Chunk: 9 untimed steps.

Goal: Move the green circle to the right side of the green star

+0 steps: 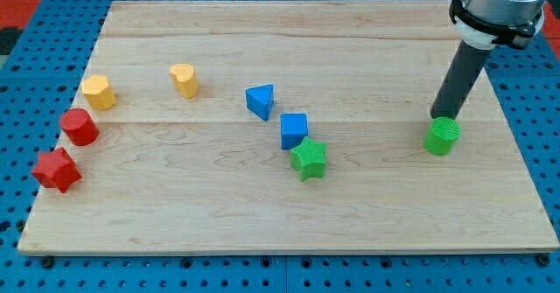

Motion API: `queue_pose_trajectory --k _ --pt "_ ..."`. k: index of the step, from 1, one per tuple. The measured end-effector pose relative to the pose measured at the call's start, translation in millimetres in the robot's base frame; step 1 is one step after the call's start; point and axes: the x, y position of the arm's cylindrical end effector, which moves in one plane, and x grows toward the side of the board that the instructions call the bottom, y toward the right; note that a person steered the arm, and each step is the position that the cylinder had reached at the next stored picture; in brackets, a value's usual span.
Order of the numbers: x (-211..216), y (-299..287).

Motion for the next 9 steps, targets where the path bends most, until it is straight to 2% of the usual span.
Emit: queue_pose_trajectory --k 1,2,3,4,6,8,9 --pt "-5.4 -0.7" --pt "-34.1 -0.4" --pt "13.3 -10.3" --pt "34.3 -24.9" --pt "24.3 -75.6" --pt "24.4 -9.4" --pt "45.3 -5.2"
